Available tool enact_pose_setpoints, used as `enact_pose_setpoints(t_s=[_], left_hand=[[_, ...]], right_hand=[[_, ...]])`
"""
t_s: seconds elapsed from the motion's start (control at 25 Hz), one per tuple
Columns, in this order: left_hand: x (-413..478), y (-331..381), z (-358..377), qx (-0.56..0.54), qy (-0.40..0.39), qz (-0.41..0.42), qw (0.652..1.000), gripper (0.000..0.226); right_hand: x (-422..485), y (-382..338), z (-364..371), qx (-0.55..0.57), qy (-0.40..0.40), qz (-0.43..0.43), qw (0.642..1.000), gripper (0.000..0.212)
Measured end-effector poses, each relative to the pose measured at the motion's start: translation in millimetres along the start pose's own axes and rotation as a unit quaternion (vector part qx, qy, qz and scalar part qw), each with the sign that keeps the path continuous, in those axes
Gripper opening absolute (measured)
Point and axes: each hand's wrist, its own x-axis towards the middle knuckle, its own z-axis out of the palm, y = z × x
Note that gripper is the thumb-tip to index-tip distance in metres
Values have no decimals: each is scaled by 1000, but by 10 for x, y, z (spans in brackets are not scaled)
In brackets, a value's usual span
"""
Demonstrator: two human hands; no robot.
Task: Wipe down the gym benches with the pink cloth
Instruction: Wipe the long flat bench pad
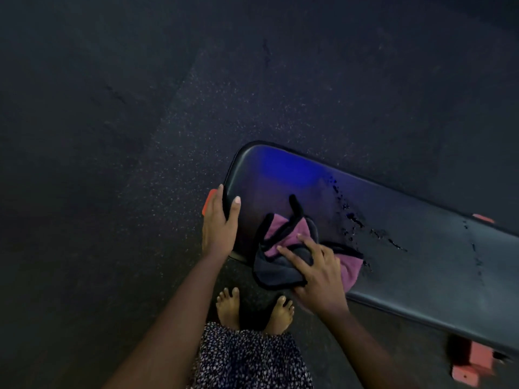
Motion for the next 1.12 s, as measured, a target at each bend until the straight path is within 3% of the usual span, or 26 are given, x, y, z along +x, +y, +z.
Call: enact_pose_setpoints(t_s=[0.12, 0.24, 0.32, 0.44, 0.56, 0.68, 0.84, 1.0, 1.12], left_hand=[[-339, -32, 15, 88, 16, 79, 993, 63], [-405, 108, 247, 143, 12, 173, 974, 67], [-318, 206, 448, 156, 17, 190, 969, 66], [-258, 258, 674, 215, 28, 224, 950, 64], [-205, 308, 859, 295, 6, 289, 911, 62], [-115, 358, 1035, 366, -41, 328, 870, 63], [-90, 284, 1154, 473, -57, 358, 803, 64], [-95, 288, 1160, 468, -47, 371, 801, 64], [-67, 290, 1169, 452, -47, 383, 804, 57]], right_hand=[[-84, 167, -230, 63, 43, 8, 997, 71], [426, 190, -522, 74, 126, 157, 977, 69], [961, 106, -604, 72, 90, 224, 968, 70], [1352, 121, -442, 54, 8, 194, 979, 66], [1134, 578, -308, 18, 33, 202, 979, 65], [758, 1149, -344, -7, 95, 307, 947, 66], [312, 1763, -423, 1, 100, 419, 903, 63], [242, 1836, -566, 63, 145, 484, 861, 57], [179, 1240, -558, 91, 210, 470, 852, 66]])
